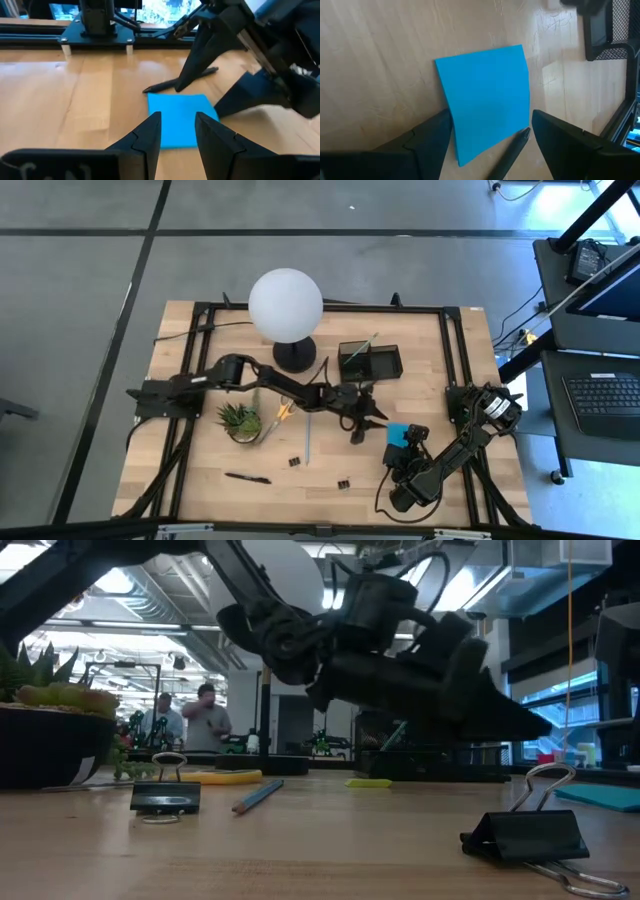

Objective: Pick and place office supplies into organizer
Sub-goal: Put the blue sticky note into the desk organizer

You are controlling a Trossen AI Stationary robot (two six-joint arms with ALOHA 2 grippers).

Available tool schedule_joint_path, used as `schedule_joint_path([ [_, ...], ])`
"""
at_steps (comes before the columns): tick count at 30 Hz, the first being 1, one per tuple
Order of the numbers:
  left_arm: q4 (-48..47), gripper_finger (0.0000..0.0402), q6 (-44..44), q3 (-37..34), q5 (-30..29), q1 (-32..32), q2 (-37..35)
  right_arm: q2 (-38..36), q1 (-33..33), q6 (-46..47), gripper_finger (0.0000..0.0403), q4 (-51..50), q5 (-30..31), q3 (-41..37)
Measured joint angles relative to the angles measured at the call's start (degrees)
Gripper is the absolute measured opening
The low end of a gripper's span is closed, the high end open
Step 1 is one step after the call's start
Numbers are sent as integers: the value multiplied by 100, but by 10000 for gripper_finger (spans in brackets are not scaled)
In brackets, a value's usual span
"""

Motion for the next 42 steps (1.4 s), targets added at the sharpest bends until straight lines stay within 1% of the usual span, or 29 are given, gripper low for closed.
schedule_joint_path([
  [2,-1,113,-78,210,15,-2,170,-2,0,0,280,2,-1,2],
  [5,-263,113,-180,492,152,2,375,-2,0,0,280,7,-2,2],
  [10,-575,113,-203,855,112,0,611,-2,0,0,280,21,-1,0],
  [13,-929,112,-269,1113,106,-7,765,-2,0,0,280,23,-1,0],
  [16,-1301,105,-251,1303,87,-27,826,-2,0,0,280,24,-2,0],
  [18,-1367,98,-152,1374,86,-37,873,-2,0,0,280,24,-2,0],
  [31,-1601,58,-102,1413,86,-50,876,-1,0,-5,280,28,0,2],
  [42,-1648,47,1,1411,88,-48,874,5,4,-17,280,-48,66,2],
])
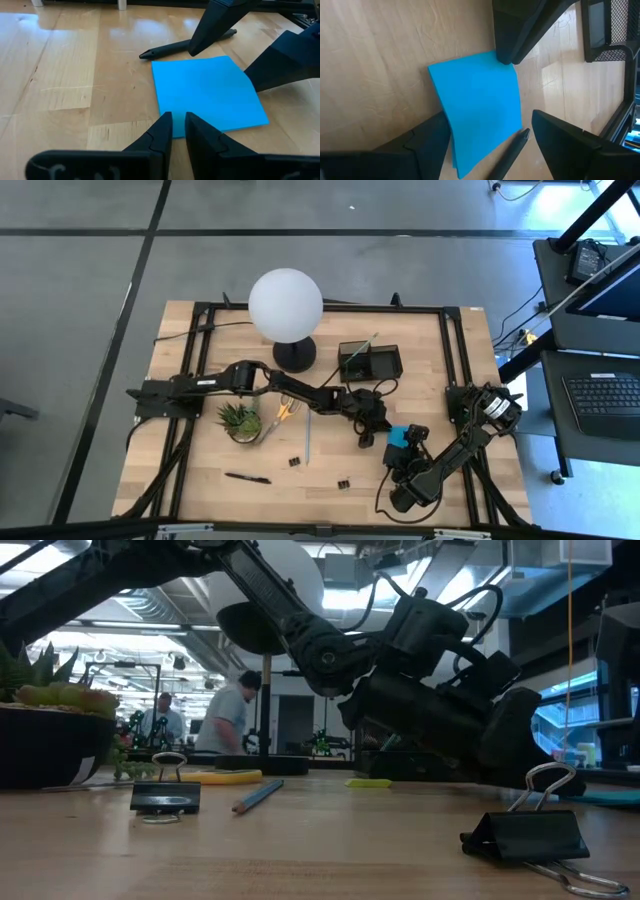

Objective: Pick and place office supplies into organizer
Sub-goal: Put the blue sticky note into the desk organizer

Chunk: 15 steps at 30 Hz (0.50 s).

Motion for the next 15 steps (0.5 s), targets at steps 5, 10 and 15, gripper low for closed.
schedule_joint_path([
  [5,-6,47,2,-2,0,0,0,0,0,-2,280,-20,9,0],
  [10,-11,47,2,-4,2,-1,0,0,0,-7,280,-35,80,0],
  [15,-15,47,2,-7,4,-2,0,0,0,-146,280,-42,107,0],
])
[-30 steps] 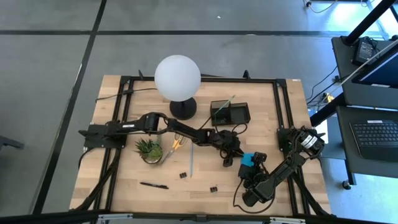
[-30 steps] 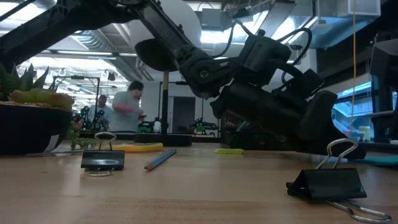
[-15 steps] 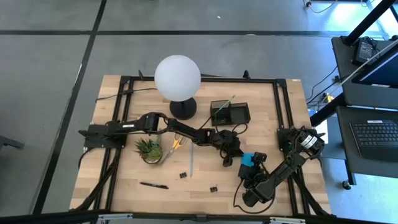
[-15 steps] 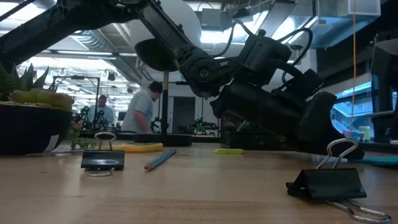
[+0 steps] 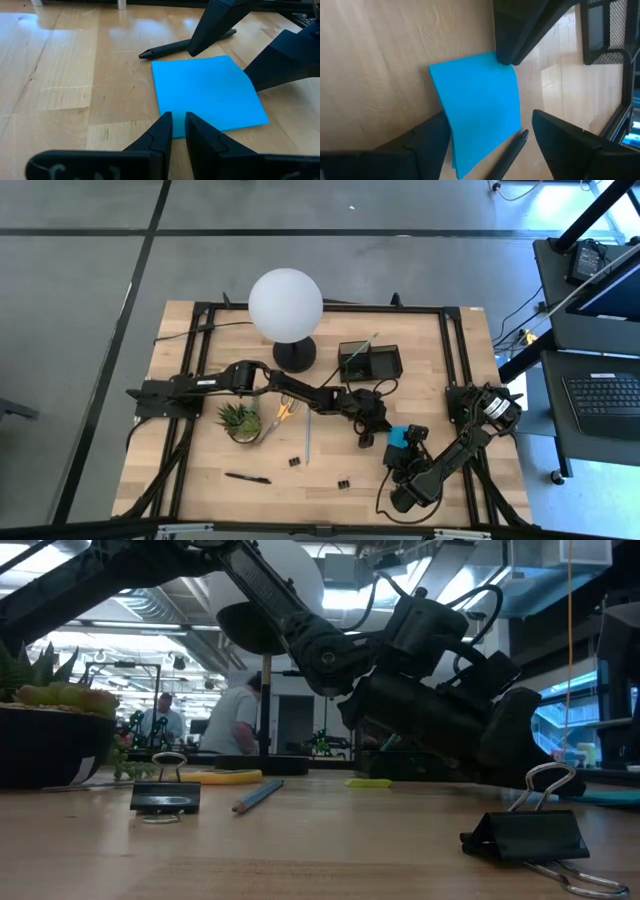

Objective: Pick and place office supplies into organizer
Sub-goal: Put the blue sticky note into the desk organizer

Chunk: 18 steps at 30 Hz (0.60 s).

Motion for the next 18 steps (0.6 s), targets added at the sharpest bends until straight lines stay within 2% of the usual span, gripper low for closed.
schedule_joint_path([
  [11,-4,47,0,-2,4,0,0,0,-2,-147,277,23,19,0],
  [14,-4,47,0,-4,7,0,0,0,-2,-145,256,51,13,-2],
  [18,-4,47,0,-4,7,0,0,11,-8,-145,205,76,-1,-11],
])
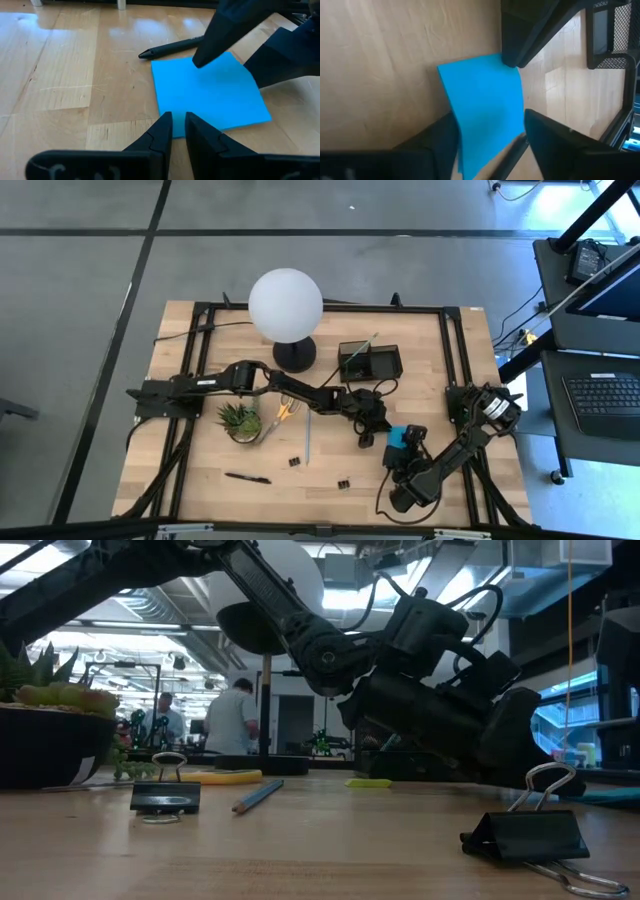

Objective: Pick and place office supplies into organizer
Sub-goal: Put the blue sticky note into the desk organizer

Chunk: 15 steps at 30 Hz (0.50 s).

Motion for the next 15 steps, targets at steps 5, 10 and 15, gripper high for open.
schedule_joint_path([
  [5,0,47,0,0,0,0,0,0,0,-12,135,-7,-5,-5],
  [10,0,47,0,0,2,0,2,0,0,-15,90,-7,-1,-3],
  [15,-1,47,87,-2,10,7,1,0,0,-15,73,9,8,-3],
])
